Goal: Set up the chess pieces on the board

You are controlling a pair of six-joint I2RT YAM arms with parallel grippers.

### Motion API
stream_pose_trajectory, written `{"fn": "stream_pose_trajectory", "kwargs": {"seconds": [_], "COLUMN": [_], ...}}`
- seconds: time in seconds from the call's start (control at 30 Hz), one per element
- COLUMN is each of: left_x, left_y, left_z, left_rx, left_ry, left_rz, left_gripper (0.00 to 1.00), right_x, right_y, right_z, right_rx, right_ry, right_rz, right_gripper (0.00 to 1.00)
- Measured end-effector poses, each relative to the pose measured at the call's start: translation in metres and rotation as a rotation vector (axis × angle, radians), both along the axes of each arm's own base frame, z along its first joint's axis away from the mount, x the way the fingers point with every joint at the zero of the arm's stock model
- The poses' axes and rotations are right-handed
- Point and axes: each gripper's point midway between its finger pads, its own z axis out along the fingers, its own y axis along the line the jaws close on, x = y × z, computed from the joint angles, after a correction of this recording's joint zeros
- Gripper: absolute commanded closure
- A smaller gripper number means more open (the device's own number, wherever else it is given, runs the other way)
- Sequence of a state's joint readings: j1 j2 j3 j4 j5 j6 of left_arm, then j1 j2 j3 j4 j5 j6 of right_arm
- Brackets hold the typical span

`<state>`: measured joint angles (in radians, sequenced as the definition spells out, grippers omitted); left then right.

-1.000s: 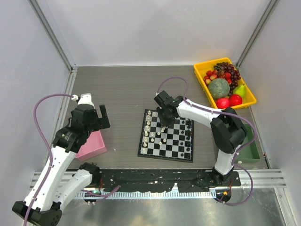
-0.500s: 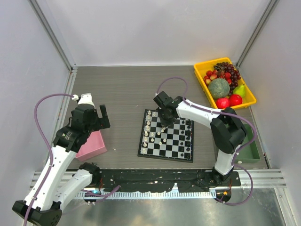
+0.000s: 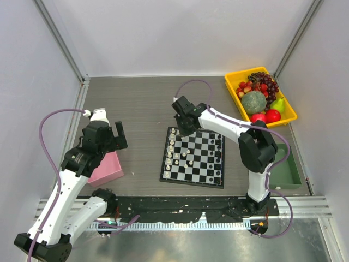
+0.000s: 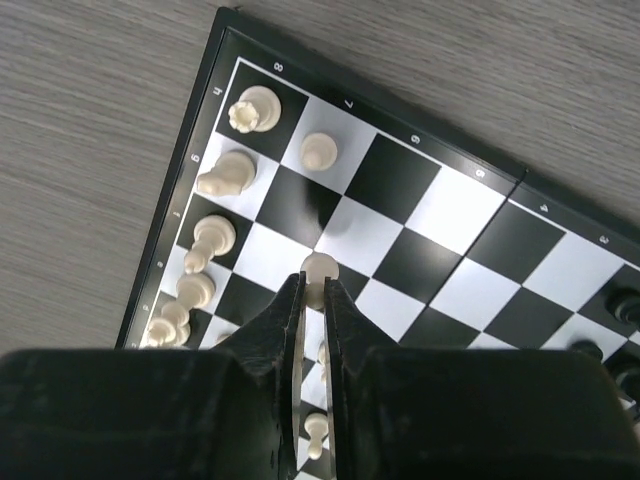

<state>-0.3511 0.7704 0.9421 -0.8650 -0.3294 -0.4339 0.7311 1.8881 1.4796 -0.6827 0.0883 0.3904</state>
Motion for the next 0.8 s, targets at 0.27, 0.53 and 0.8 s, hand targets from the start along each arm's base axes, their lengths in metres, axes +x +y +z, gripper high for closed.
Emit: {"fn": "stream_pose_trajectory", "kwargs": {"seconds": [0.27, 0.53, 0.8], "left_x": [0.0, 0.0, 0.0], "left_y": [0.0, 0.0, 0.0], "left_z": [0.001, 0.001, 0.001], "left_rx": [-0.001, -0.002, -0.001], "left_ry": [-0.005, -0.005, -0.005], "left_rz": [0.0, 0.0, 0.0], "left_gripper": [0.01, 0.01, 0.01], "right_x": [0.006, 0.01, 0.014], "right_y": [0.007, 0.01, 0.017], "right_z": [-0.021, -0.027, -0.028], "right_rx": [-0.024, -0.028, -0.021], "right_ry": [0.033, 0.039, 0.034], "right_rz": [0.002, 0.003, 0.008], "right_gripper": [0.85, 0.85, 0.85]}}
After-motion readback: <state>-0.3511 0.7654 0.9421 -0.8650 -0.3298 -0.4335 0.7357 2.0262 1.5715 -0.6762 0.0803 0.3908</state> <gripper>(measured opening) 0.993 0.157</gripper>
